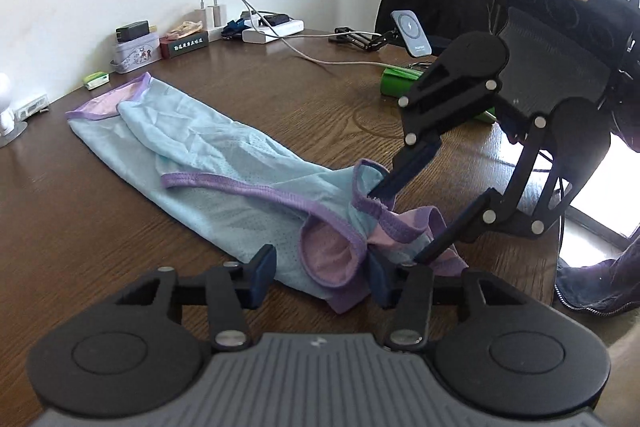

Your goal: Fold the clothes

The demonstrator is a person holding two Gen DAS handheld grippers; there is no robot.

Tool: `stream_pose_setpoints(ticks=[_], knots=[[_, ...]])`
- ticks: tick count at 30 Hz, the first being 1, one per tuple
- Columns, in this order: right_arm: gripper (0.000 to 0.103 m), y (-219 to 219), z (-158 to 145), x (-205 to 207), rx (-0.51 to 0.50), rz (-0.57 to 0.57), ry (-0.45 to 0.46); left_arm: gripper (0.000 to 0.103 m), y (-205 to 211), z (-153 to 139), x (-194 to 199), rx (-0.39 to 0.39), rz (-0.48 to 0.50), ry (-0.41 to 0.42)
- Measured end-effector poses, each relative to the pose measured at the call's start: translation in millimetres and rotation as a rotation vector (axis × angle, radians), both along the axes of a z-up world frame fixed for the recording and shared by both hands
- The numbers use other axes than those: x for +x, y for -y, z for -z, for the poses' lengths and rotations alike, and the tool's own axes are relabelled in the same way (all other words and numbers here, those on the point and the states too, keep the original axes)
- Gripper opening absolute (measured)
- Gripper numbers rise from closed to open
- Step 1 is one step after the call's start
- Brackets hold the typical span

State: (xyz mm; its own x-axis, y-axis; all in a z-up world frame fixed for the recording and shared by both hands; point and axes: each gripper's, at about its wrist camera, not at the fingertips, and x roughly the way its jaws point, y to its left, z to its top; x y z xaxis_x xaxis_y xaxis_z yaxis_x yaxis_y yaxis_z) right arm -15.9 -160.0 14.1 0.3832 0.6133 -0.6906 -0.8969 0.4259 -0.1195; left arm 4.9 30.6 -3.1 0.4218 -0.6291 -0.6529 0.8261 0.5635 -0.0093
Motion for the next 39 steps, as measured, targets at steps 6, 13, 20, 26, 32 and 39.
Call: stream_pose_setpoints(ticks=[6, 13, 20, 26, 32, 39], knots=[[0.038, 17.8, -17.0, -9.6, 0.036, 0.006, 0.037, 0.049, -11.6, -9.6, -5.1, 0.0, 0.059, 0.016], [0.074, 16.6, -11.6, 3.3, 0.007, -0.007, 0.043, 0.063, 5.3, -0.8, -7.4, 0.066, 0.159, 0.051], [0.044, 10.0, 4.0, 13.9, -0.015, -0.081, -0.037, 0.02, 0.0, 4.2, 16.0, 0.013, 0.141, -0.043], [0.012, 9.9, 5.8, 5.4, -0.002, -0.086, -0.093, 0.011, -7.7, -0.5, 4.7, 0.022, 0.132, -0.073], [0.01, 13.7, 3.2, -38.2, 0.012, -0.097, -0.142, 0.01, -17.7, -4.6, -55.9, 0.027, 0.144, -0.102], [0.008, 18.8, -14.5, -101.3, 0.055, -0.098, -0.129, 0.006, -25.5, -18.6, -120.5, 0.001, 0.171, -0.084]])
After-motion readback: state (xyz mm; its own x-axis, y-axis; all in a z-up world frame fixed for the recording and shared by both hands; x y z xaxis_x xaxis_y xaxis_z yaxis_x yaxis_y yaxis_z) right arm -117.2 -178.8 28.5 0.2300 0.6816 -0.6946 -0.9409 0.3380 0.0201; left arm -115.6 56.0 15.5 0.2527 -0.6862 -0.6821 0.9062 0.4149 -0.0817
